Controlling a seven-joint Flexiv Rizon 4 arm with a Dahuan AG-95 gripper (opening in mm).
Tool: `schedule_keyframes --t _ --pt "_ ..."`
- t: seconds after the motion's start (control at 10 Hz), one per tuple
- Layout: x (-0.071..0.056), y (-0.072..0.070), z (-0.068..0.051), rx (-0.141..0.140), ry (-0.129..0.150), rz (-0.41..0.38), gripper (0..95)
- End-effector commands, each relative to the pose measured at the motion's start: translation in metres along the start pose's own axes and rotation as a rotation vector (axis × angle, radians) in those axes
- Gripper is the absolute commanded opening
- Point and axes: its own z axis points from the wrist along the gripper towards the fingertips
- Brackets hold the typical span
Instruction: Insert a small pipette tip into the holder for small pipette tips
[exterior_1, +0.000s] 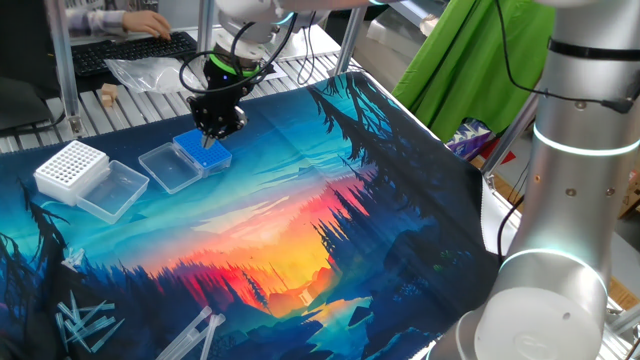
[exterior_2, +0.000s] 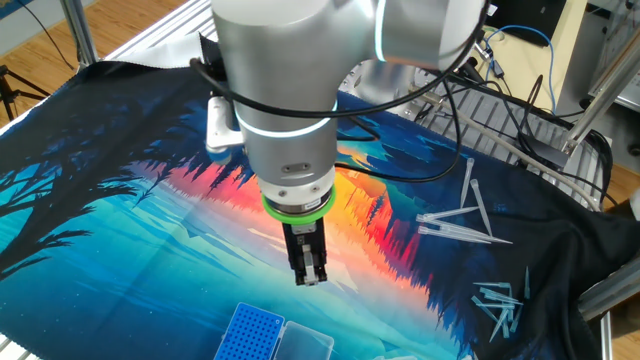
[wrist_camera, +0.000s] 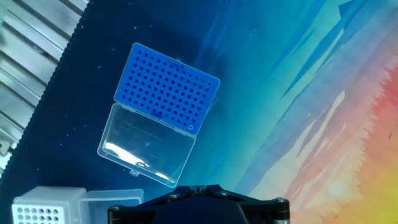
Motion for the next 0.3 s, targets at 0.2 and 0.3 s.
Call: schedule_keyframes --t 0.2,0.3 --pt "0.0024 0.0 0.0014 -0.006 0.018 0.024 0.0" --pt "0.0044 -0.0003 0.0023 -0.006 0.02 0.022 0.0"
